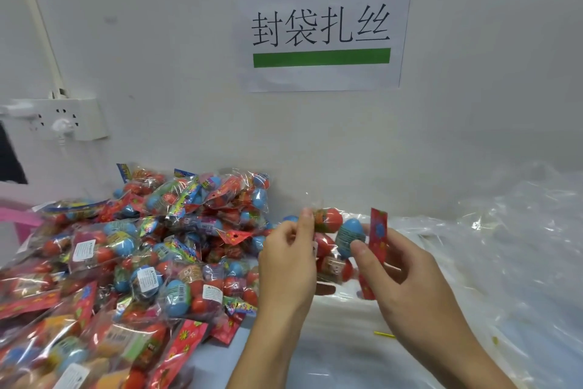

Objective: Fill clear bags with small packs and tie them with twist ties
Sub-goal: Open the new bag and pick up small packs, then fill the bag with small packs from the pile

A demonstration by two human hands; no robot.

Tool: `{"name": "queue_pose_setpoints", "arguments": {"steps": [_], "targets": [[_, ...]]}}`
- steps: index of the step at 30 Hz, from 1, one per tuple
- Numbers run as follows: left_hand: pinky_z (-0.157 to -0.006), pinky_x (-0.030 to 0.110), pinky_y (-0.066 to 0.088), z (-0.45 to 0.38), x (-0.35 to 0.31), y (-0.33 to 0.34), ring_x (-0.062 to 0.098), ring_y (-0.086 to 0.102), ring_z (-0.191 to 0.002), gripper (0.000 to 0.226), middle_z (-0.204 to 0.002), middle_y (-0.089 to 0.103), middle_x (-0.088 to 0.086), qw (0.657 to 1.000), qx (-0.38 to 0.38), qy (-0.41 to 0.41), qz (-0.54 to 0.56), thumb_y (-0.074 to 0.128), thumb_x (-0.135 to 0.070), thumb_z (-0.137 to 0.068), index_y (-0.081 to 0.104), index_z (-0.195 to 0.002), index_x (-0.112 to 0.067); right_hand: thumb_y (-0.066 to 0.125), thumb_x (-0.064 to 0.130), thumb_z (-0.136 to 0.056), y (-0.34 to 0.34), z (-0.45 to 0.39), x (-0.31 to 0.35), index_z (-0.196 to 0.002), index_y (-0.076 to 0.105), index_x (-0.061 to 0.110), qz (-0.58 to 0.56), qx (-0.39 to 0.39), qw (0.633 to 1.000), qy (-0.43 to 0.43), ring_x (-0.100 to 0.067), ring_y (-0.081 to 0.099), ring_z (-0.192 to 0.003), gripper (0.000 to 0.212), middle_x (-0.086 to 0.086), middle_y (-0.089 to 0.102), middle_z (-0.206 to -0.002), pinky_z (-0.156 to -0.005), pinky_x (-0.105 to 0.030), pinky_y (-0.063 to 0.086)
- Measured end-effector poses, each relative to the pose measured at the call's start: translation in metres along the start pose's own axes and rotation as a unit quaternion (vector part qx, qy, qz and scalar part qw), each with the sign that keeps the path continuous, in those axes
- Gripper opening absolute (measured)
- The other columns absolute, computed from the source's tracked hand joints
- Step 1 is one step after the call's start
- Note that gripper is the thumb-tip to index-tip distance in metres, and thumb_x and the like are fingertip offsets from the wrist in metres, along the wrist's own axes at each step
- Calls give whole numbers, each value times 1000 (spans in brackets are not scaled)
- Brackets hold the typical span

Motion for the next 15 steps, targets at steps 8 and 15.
{"name": "queue_pose_setpoints", "arguments": {"steps": [8, 15], "targets": [[-78, 47, 56, -9, 14, -28, 24, 64, -85, 31, -87, 67, 9, 981, -66, 8, -182, 48, -29, -101, 66, -88, -8, 65, 21, -96, -35, -2, -6, -87, 66, 37, 15, -117, 993, 2, -10, 72, -58, 18, 7, 75, -73, -40, -22, 53], [-84, 39, 55, -10, 16, -75, 30, 60, -98, 32, -132, 30, 6, 953, -178, 7, -244, 61, -13, -90, 58, -116, -31, 67, 23, -94, -28, -2, -7, -91, 68, 35, 28, -95, 995, 7, -8, 71, -62, 12, 5, 73, -73, -40, -24, 53]]}}
Point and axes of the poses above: each hand's wrist, its own z-axis away from the middle knuckle, its own y-axis out of the palm, x = y × z, the point moved 10 cm from there along -z, towards the middle knuckle
